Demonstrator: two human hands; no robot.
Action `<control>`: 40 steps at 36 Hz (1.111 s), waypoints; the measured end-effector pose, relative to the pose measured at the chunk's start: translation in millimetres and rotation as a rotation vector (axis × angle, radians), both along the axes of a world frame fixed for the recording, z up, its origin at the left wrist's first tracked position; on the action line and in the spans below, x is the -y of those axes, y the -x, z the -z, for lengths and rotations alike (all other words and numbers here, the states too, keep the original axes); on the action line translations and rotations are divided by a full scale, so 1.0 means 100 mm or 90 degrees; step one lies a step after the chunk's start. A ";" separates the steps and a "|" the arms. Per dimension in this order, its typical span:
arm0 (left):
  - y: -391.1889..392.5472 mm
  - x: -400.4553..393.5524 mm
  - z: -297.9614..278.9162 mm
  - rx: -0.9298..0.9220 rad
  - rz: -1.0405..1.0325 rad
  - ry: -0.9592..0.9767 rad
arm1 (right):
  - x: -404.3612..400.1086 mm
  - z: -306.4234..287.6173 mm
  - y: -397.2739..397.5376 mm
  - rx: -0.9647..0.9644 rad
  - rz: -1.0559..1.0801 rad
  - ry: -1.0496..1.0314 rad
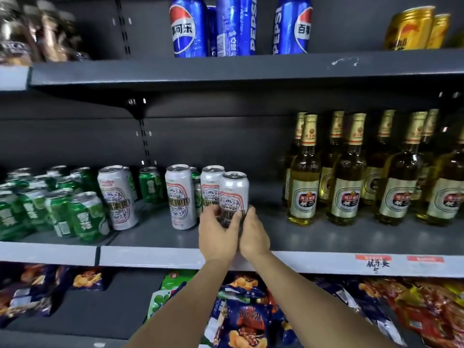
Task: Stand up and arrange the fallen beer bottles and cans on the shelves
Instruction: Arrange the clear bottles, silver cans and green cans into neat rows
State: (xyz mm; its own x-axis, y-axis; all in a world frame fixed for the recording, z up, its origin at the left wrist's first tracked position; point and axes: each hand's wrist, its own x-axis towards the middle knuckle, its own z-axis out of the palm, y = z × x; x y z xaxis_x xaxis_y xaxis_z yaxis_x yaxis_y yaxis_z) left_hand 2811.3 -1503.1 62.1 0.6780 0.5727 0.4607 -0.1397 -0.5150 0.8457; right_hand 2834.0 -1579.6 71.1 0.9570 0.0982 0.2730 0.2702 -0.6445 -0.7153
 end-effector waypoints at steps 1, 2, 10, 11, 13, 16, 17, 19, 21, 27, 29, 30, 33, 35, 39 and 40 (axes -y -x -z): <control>-0.02 -0.03 0.00 0.002 0.015 -0.008 | -0.02 0.00 -0.01 0.001 0.017 -0.007; -0.03 -0.05 0.00 0.011 0.031 -0.009 | -0.02 -0.01 -0.02 -0.003 0.032 -0.006; -0.12 -0.30 0.02 0.071 -0.034 0.047 | -0.03 -0.02 -0.11 -0.024 0.094 -0.009; -0.13 -0.33 0.04 0.052 -0.021 0.043 | -0.04 -0.03 -0.12 -0.024 0.099 -0.007; -0.17 -0.37 0.08 0.005 0.010 0.047 | -0.04 -0.03 -0.14 -0.022 0.104 -0.007; -0.27 -0.41 0.07 -0.060 0.041 0.068 | -0.04 -0.03 -0.16 -0.027 0.108 -0.022; -0.32 -0.43 0.06 -0.075 0.054 0.077 | -0.04 -0.04 -0.17 -0.031 0.108 -0.026; -0.40 -0.47 0.04 -0.110 0.083 0.108 | -0.03 -0.04 -0.19 -0.037 0.109 -0.023; -0.43 -0.49 0.02 -0.141 0.097 0.118 | -0.02 -0.04 -0.22 -0.037 0.109 -0.017; -0.44 -0.49 0.02 -0.126 0.085 0.111 | 0.01 -0.03 -0.28 -0.029 0.104 -0.031; -0.45 -0.49 0.03 -0.117 0.090 0.111 | 0.02 -0.01 -0.30 -0.029 0.100 -0.026; -0.45 -0.49 0.04 -0.110 0.091 0.115 | 0.02 0.01 -0.31 -0.027 0.097 -0.028; -0.40 -0.45 0.05 -0.077 0.031 0.103 | 0.01 0.04 -0.33 -0.036 0.084 -0.062; -0.32 -0.40 0.04 -0.016 -0.056 0.048 | 0.01 0.04 -0.34 -0.052 0.064 -0.101; -0.16 -0.20 -0.01 0.097 -0.013 -0.071 | 0.03 -0.01 -0.36 -0.093 -0.001 -0.187; -0.15 -0.12 -0.03 0.091 0.027 -0.070 | 0.04 -0.01 -0.37 -0.100 -0.014 -0.193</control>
State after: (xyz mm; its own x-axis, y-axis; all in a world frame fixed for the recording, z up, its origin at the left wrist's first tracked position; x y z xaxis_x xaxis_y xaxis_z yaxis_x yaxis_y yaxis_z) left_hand 2826.0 -1490.6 65.3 0.6244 0.4854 0.6120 -0.2777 -0.5944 0.7547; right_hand 2871.5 -1583.6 72.5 0.9882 0.0566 0.1420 0.1528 -0.3919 -0.9072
